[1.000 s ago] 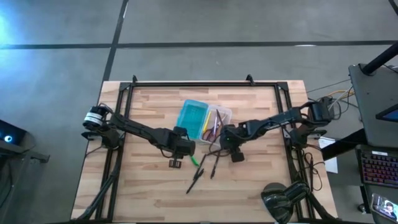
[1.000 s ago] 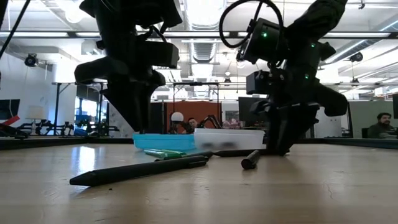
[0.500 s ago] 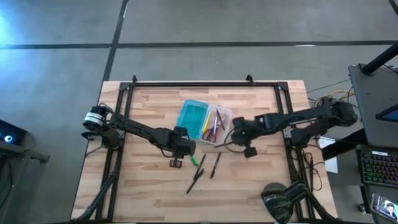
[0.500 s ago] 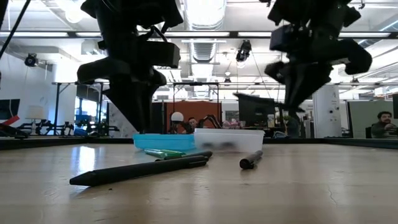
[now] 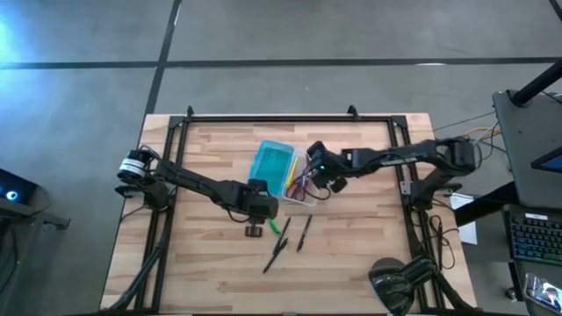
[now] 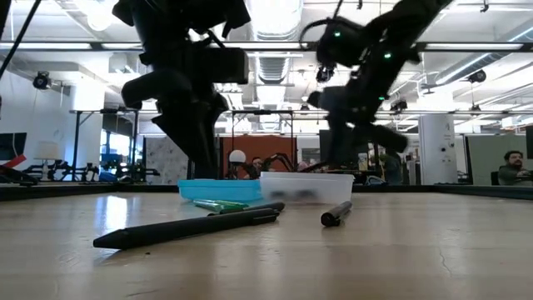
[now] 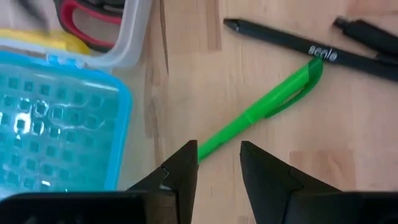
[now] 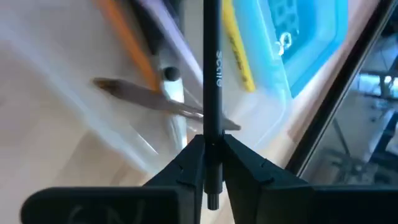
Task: Pick & place school supplies into a supply box
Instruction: Put the black pen into the supply box, then put the green pen into the supply box
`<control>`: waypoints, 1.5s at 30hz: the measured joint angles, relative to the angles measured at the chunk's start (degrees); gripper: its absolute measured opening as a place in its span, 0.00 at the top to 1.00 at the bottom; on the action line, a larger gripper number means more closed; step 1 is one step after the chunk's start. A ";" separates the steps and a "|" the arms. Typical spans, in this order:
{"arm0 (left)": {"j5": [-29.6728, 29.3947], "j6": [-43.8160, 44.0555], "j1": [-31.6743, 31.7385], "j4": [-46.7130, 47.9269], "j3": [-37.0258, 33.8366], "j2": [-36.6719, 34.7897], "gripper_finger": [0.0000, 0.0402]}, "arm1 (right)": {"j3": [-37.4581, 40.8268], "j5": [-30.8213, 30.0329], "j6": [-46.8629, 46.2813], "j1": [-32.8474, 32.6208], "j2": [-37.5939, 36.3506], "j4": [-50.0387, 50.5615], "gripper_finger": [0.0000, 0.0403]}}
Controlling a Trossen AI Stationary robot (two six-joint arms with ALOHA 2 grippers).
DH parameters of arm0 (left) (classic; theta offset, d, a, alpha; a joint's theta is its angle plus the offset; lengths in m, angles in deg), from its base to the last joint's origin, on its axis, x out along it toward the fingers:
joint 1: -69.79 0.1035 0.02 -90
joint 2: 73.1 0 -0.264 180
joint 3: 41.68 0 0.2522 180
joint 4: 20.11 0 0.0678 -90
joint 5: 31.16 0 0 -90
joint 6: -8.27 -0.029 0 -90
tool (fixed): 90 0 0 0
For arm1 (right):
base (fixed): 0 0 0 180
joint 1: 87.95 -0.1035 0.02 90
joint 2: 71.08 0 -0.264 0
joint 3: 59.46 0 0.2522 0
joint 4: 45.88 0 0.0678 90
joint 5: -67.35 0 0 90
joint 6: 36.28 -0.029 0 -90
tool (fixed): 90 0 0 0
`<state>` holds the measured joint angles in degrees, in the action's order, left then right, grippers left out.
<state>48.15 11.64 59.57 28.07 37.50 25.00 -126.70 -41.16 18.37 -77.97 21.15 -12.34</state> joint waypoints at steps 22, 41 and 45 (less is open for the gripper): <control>4.75 -22.79 1.95 -7.74 -2.92 1.90 0.74 | 5.26 -3.60 -22.91 -10.23 -17.93 6.82 0.44; 7.73 -31.65 2.56 -9.65 -1.89 8.70 0.75 | 8.78 -7.80 -34.90 -11.87 -23.17 13.06 0.24; 8.83 -25.26 2.74 -5.43 0.35 8.93 0.86 | 8.78 -8.63 -42.84 -11.85 -23.69 17.14 0.27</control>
<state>56.98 -13.63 62.31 22.64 37.85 33.93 -117.93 -49.79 -24.48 -89.81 -2.54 4.80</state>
